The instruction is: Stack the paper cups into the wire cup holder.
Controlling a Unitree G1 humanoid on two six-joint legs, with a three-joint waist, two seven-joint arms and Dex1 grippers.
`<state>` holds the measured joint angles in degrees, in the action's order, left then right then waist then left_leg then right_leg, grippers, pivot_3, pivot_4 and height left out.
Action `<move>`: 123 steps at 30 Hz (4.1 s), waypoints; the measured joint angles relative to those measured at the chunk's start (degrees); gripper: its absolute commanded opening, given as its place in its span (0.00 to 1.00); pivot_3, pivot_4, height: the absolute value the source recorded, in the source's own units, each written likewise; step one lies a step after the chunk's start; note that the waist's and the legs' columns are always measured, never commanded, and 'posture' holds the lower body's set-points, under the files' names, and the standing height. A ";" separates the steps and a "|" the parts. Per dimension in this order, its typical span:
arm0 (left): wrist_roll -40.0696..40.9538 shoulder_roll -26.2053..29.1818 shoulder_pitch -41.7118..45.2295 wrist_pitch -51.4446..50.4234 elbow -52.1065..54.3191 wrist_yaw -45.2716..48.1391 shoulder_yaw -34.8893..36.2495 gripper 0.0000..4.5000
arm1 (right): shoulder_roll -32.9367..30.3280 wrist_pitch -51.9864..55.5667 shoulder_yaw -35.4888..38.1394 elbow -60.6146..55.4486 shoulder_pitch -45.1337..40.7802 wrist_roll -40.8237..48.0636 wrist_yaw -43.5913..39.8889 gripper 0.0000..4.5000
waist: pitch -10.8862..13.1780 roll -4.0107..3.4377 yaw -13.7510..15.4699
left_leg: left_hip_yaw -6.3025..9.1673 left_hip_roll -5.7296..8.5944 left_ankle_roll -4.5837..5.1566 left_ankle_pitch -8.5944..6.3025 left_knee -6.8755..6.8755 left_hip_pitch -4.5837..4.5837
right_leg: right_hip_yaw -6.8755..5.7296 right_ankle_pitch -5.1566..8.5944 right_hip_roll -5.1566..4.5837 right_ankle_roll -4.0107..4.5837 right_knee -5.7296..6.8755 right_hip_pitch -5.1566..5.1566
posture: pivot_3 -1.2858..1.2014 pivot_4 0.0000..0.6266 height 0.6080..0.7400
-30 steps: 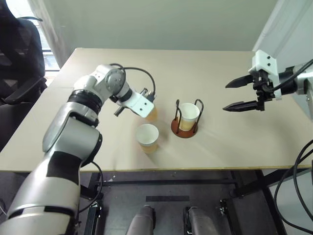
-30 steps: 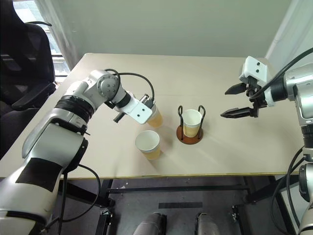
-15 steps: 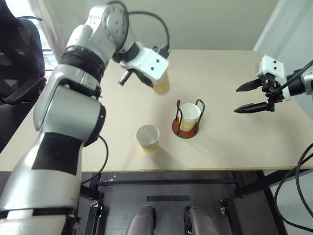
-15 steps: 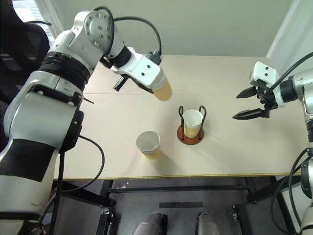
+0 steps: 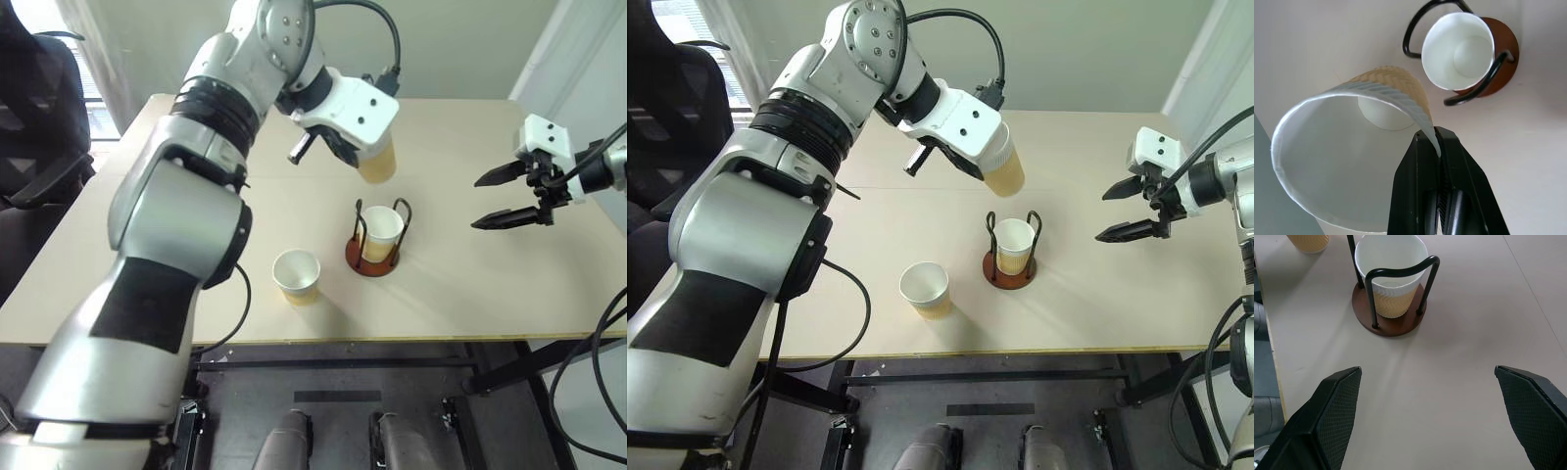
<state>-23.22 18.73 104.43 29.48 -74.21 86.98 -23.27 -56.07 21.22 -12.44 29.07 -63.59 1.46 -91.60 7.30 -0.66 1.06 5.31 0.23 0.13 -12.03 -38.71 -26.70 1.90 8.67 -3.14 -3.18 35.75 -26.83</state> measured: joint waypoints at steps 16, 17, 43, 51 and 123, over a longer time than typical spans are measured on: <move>1.81 -3.41 -1.98 0.39 0.03 3.16 0.01 0.01 | -0.90 1.74 0.06 -2.96 1.83 0.57 0.30 0.99 | 0.00 -0.02 0.15 | -0.06 0.04 0.18 -0.09 -0.46 -0.14 | 0.03 -0.07 -0.01 -0.11 0.05 0.05 | 0.52 0.24 1.00; 1.80 -3.41 -2.02 0.42 0.03 3.17 -0.04 0.01 | -0.90 1.86 0.06 -3.10 1.92 0.60 0.34 0.99 | 0.00 -0.02 0.17 | -0.05 0.04 0.19 -0.09 -0.47 -0.14 | 0.03 -0.08 -0.01 -0.13 0.05 0.05 | 0.52 0.24 1.00; 4.13 -4.40 -2.42 2.76 0.02 3.41 -7.36 0.01 | -1.58 3.05 0.33 -6.90 4.19 1.26 0.70 0.99 | -0.01 -0.02 0.26 | -0.08 0.04 0.20 -0.10 -0.50 -0.16 | 0.02 -0.21 -0.01 -0.36 0.04 0.05 | 0.52 0.24 1.00; 5.33 -4.85 -2.48 3.03 0.02 3.44 -9.32 0.01 | -2.11 3.66 0.44 -7.78 4.56 1.58 1.14 0.99 | -0.01 -0.02 0.27 | -0.07 0.04 0.21 -0.09 -0.53 -0.17 | 0.02 -0.27 -0.01 -0.45 0.05 0.05 | 0.52 0.24 1.00; 33.76 39.43 -18.90 4.67 56.85 3.78 -47.55 0.99 | -2.60 6.14 -2.27 -11.49 4.01 3.05 -0.69 0.99 | -0.09 -0.29 -0.35 | 0.27 0.02 -0.07 0.09 -0.26 0.34 | -0.20 0.22 0.01 0.41 0.10 0.50 | 0.52 0.24 1.00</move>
<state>10.54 58.16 85.53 34.15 -17.36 90.76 -70.82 -58.67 27.36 -14.71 17.57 -59.57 4.51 -92.28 7.21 -0.95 0.71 5.59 0.24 0.06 -11.94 -38.97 -26.37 1.70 8.89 -3.12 -2.78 35.85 -26.33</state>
